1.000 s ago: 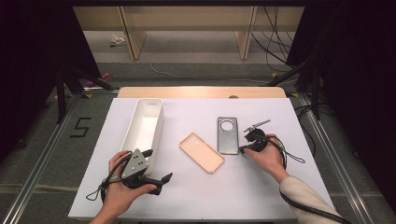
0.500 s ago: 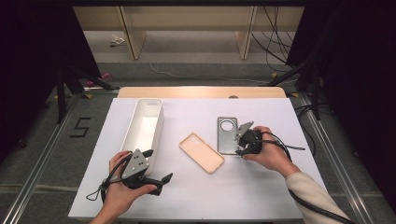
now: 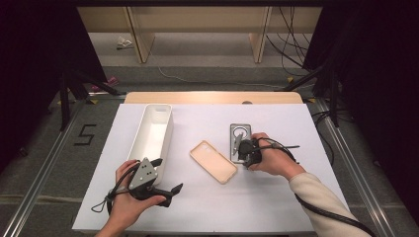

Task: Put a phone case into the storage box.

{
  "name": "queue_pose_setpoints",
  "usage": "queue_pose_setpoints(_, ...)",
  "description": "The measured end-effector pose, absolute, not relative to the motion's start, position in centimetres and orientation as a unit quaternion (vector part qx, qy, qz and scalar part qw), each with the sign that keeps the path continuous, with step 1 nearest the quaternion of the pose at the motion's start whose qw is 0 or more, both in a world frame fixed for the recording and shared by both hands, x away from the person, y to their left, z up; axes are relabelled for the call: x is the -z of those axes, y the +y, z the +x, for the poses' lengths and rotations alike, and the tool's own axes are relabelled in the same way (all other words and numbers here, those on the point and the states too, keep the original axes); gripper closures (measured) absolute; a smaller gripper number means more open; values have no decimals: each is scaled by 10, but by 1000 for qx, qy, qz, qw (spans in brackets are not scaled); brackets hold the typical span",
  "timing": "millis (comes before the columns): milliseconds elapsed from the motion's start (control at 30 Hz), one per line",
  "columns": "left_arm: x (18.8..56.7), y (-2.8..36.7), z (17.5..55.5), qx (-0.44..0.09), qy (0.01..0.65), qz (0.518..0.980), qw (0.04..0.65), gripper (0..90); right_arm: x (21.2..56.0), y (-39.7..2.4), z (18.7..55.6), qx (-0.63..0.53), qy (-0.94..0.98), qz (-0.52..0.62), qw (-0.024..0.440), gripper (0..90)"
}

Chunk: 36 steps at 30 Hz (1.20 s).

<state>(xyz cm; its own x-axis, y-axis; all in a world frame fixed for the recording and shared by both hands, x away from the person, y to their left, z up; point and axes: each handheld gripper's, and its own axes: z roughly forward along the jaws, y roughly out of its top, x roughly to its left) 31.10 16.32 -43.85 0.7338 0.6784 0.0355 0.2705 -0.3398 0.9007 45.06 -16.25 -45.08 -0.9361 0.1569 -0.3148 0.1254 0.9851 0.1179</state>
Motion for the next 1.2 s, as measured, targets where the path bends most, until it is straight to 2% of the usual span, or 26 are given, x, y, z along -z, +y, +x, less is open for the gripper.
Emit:
queue_pose_setpoints(567, 439, 163, 311, -207, 299, 792, 490, 0, 455, -153, 455, -10, 988, 39, 146, 570)
queue_pose_setpoints(1200, 439, 162, 311, -207, 297, 793, 490, 0, 456, -147, 452, 0, 992, 18, 127, 776)
